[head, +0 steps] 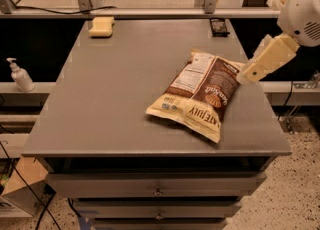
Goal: Move rxbar chocolate near sponge
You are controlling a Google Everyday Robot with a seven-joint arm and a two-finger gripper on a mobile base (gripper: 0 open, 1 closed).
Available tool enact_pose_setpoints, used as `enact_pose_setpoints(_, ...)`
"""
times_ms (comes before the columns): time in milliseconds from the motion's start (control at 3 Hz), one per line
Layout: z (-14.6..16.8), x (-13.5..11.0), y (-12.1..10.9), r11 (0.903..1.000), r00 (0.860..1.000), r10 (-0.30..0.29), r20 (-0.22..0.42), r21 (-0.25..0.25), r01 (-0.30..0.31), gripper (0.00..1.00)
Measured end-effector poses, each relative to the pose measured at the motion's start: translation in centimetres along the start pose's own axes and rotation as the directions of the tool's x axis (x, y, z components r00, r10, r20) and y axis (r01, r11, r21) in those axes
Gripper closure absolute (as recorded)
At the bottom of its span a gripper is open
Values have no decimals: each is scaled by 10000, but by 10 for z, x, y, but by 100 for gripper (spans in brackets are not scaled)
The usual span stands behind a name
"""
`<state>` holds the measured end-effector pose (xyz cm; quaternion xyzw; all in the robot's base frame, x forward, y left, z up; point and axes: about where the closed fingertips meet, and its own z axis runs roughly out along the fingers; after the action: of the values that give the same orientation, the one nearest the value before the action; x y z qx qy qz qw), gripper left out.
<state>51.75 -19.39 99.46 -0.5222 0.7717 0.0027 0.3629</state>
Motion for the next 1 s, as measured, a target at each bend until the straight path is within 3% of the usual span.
enact_pose_setpoints(667, 83, 1, -53, 9881, 9830, 1497, 1062, 189, -1525, 0)
enact_pose_setpoints(1000, 116, 6, -81, 9758, 9662, 2143, 1432, 127, -2183, 0)
